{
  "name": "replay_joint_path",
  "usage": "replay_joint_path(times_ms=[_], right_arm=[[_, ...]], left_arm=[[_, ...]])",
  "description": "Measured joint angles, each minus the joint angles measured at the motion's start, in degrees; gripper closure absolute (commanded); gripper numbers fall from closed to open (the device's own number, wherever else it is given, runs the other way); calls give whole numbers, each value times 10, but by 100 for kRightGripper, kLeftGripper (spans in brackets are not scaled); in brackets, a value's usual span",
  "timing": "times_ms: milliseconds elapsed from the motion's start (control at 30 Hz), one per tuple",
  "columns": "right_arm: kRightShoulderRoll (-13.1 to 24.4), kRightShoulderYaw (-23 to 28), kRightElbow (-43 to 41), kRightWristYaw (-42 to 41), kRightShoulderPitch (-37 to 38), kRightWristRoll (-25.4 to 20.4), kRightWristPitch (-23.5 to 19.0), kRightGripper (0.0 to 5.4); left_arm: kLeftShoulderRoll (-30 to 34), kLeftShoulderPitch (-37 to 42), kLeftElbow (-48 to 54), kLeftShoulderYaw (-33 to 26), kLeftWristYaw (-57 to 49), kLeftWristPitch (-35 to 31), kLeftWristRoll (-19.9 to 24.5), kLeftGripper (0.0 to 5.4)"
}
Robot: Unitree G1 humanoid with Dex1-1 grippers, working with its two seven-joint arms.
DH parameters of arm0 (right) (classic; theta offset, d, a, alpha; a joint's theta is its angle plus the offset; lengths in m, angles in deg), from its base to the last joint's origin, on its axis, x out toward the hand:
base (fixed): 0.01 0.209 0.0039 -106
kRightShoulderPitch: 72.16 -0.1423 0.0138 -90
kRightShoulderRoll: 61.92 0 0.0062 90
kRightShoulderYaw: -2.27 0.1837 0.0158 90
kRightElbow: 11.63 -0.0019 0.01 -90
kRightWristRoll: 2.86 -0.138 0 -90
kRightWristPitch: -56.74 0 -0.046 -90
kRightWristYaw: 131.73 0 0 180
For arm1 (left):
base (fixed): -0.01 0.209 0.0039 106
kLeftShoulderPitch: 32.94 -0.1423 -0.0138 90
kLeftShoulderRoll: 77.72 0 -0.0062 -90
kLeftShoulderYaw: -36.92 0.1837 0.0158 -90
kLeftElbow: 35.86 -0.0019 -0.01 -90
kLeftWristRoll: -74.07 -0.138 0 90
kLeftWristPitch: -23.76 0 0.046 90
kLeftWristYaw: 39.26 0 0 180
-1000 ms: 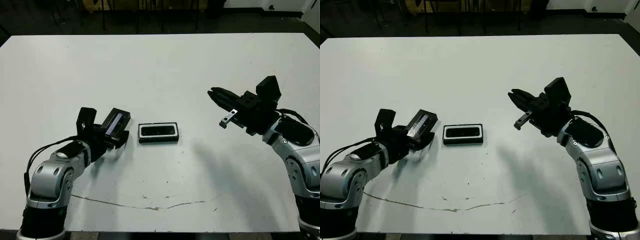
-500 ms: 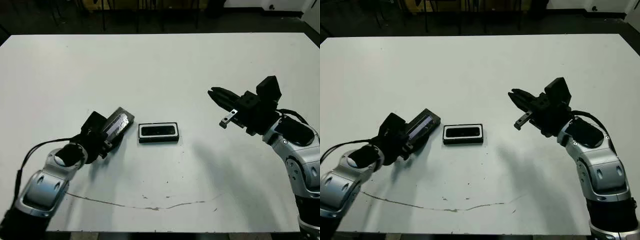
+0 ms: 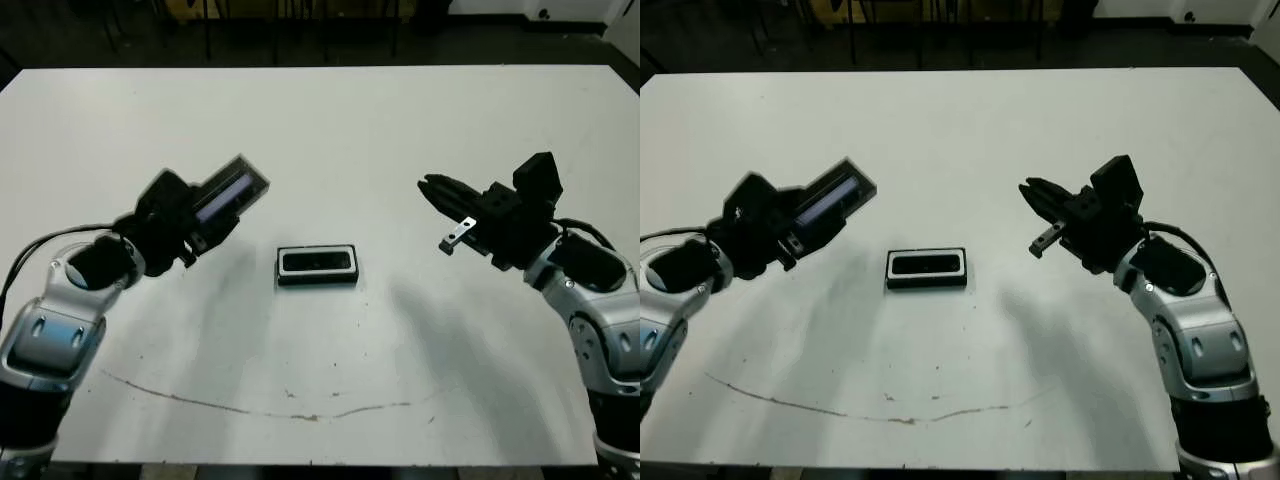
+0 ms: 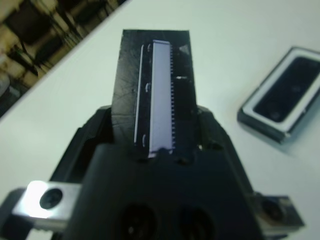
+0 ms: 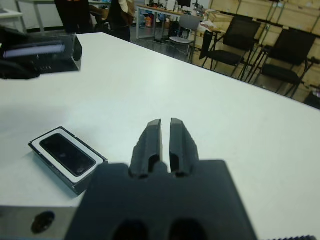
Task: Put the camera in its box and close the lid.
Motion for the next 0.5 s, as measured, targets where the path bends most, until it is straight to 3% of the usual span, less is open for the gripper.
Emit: replay_joint_path(times_ms=[233,500], right_arm=[[-22,4,63,-1,-11,2,44,540],[-32,0,97,-2,-22,18,85,540]], left_arm=[[19,113,-149,53,145,84,-1,264],[-22,197,-332,112,315,140,0,264]])
